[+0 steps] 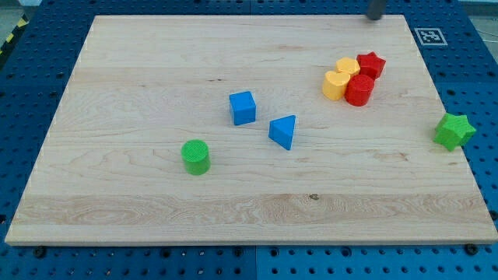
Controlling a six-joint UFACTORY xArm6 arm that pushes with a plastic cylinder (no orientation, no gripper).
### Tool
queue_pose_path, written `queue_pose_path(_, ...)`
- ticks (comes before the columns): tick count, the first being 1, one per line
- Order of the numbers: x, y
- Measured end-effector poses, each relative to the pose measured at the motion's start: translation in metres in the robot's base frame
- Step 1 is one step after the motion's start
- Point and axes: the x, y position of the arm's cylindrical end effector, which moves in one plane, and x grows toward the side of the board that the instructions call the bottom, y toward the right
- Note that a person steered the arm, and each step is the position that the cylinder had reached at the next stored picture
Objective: Move the green star towards the blue triangle
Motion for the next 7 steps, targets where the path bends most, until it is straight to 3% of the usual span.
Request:
queue_pose_path(1,0.002,0.068)
queue_pose_path(2,0.01,0.08)
queue_pose_path(7,0.015,0.08)
